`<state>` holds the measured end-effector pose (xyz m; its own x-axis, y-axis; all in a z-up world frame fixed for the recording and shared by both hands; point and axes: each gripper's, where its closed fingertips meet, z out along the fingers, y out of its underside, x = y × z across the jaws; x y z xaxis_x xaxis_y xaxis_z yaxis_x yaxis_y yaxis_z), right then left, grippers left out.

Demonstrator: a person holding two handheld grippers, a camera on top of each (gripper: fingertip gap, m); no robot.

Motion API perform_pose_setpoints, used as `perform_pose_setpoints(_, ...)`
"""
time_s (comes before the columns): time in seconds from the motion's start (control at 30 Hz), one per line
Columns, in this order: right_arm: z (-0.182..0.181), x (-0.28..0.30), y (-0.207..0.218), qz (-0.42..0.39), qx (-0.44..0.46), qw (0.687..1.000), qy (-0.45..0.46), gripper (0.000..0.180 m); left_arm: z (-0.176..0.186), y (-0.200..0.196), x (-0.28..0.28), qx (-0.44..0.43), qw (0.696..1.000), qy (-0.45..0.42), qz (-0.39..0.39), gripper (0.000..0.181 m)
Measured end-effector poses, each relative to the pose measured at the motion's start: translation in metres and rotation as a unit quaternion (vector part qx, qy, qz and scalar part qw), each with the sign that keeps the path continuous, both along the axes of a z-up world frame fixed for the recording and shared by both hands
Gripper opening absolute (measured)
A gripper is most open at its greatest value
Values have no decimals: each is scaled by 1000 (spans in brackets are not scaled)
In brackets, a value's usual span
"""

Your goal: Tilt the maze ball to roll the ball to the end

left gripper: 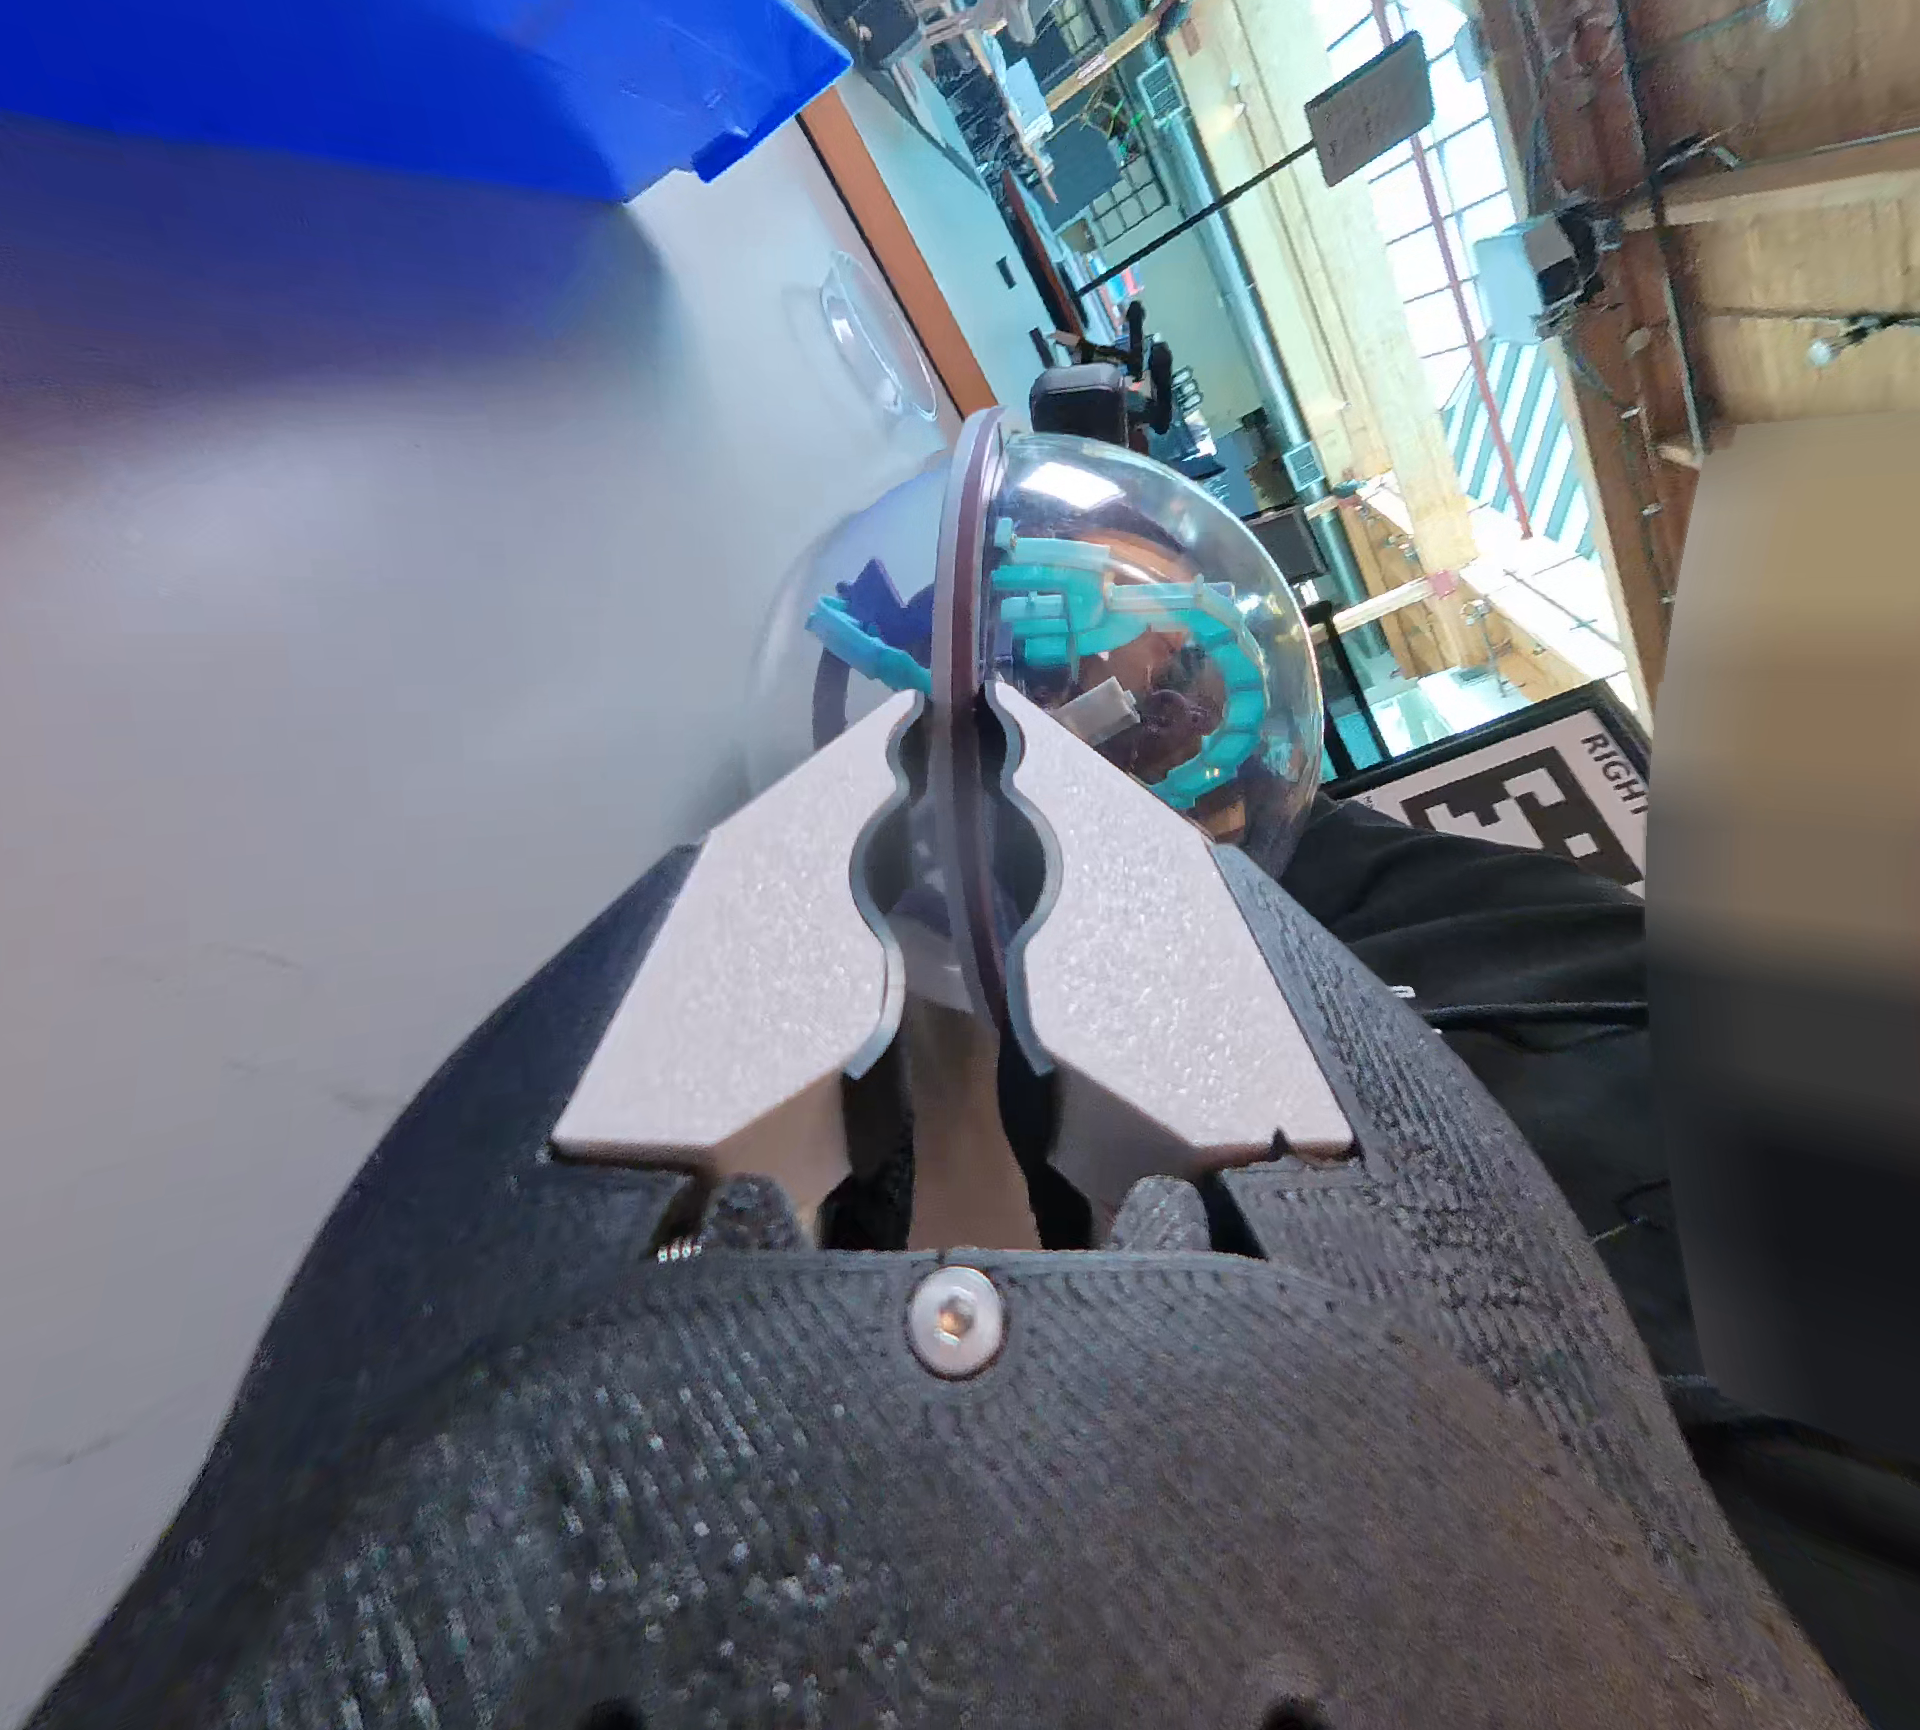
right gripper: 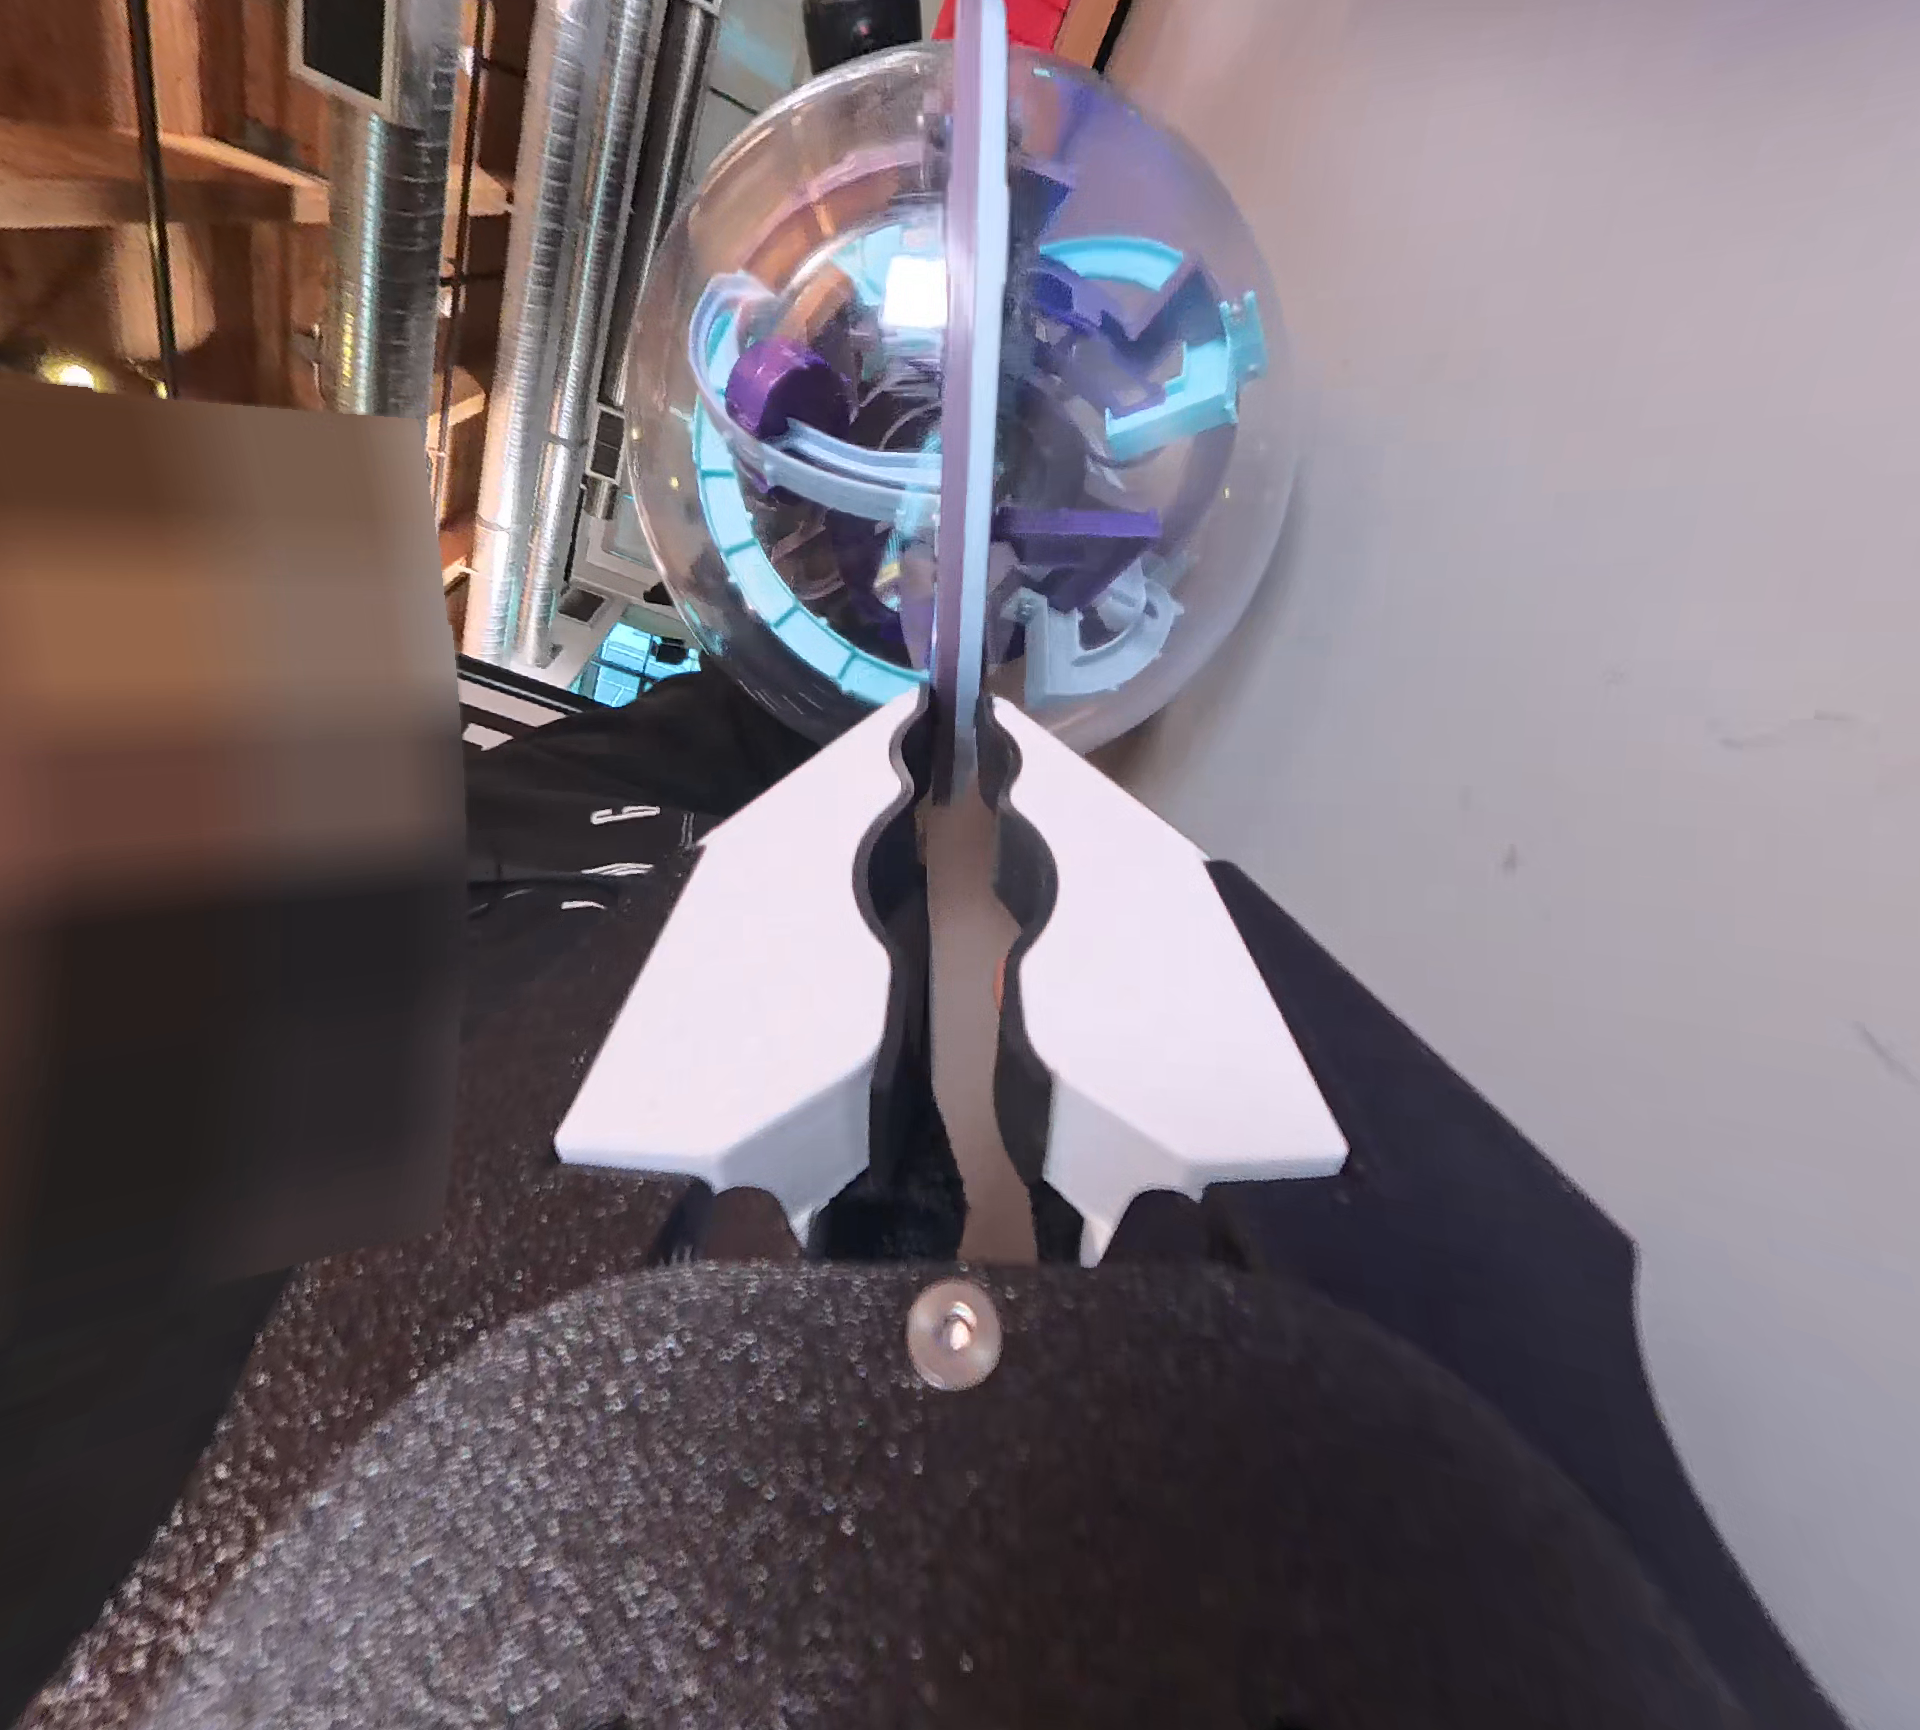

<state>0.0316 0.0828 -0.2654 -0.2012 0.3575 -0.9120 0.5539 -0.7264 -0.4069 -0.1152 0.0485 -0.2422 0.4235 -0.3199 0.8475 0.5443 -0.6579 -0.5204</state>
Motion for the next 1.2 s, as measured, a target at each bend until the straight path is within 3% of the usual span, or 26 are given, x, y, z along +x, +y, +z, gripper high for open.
perform_pose_setpoints(0.13,2,1,1,-9,34,999,16,5,-3,-2,1,2,1000,-14,-2,7)
perform_pose_setpoints(0.2,6,3,5,-20,112,992,52,13,-4,-2,2,1,1000,-18,-5,7)
perform_pose_setpoints(0.27,11,7,9,-38,243,964,102,22,-4,-2,2,1,1000,-23,-6,7)
perform_pose_setpoints(0.33,20,11,15,-71,400,901,155,24,-5,-2,2,1,1000,-29,-5,7)
perform_pose_setpoints(0.47,19,21,13,-81,684,697,202,26,-5,0,1,-2,999,-40,-2,7)
perform_pose_setpoints(0.63,8,17,-2,-64,847,481,216,35,-5,6,-1,-6,999,-51,6,7)
perform_pose_setpoints(0.73,6,11,0,-71,885,406,216,27,-4,8,0,-7,998,-56,10,7)
perform_pose_setpoints(0.8,5,9,0,-69,896,379,219,19,-4,8,2,-8,998,-56,10,7)
perform_pose_setpoints(0.9,3,8,0,-68,904,361,218,12,-5,9,1,-9,998,-62,19,7)
perform_pose_setpoints(1.13,0,8,2,-63,899,376,215,7,-3,7,1,20,999,-42,13,8)
perform_pose_setpoints(1.2,3,9,4,-71,899,375,216,0,5,5,-1,61,998,-26,6,24)
